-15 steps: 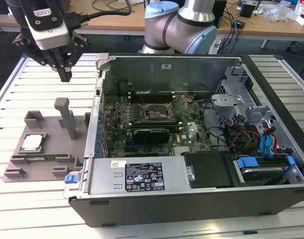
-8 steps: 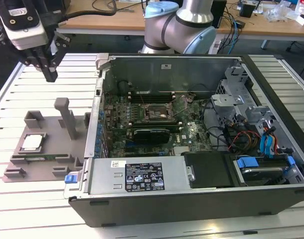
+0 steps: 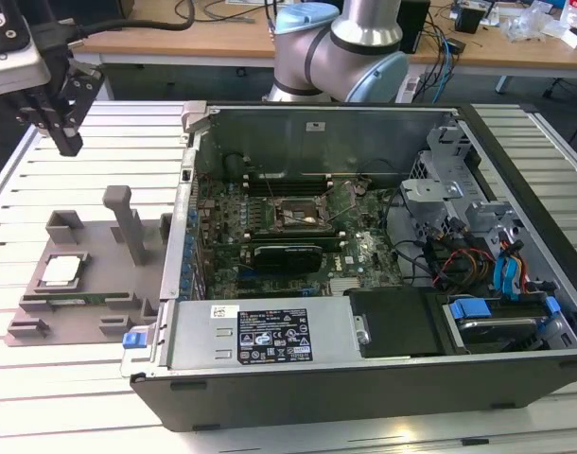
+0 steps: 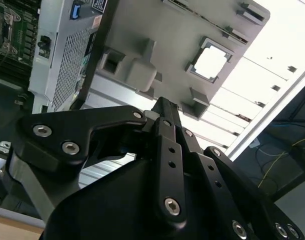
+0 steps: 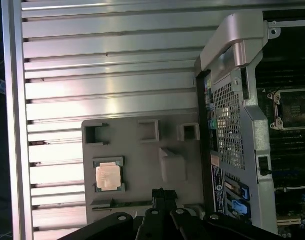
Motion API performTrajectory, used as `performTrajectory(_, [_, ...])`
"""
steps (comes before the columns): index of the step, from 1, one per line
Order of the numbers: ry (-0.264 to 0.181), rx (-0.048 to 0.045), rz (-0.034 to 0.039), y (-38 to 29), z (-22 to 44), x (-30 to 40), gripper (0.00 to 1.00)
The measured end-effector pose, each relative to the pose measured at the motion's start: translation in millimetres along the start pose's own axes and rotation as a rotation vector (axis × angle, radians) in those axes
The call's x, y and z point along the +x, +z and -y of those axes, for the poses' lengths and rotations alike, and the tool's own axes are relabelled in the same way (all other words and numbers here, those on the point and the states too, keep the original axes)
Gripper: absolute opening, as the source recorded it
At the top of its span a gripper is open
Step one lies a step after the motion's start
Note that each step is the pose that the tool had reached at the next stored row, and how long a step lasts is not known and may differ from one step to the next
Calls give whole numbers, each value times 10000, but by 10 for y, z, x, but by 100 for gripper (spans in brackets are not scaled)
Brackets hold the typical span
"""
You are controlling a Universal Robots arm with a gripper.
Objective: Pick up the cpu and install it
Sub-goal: 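Reach for the cpu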
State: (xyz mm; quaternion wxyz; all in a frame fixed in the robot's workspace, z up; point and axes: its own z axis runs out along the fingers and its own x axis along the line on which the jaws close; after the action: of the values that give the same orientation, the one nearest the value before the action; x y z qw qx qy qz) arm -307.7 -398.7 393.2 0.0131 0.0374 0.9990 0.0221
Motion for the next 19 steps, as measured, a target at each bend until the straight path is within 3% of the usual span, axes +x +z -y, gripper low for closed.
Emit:
performTrajectory(9, [-1,0,-1,-8,21,283,11])
performTrajectory(15, [-2,1,-1,-11,29,388,11])
performTrajectory(19, [-1,0,0,-13,38,507,11])
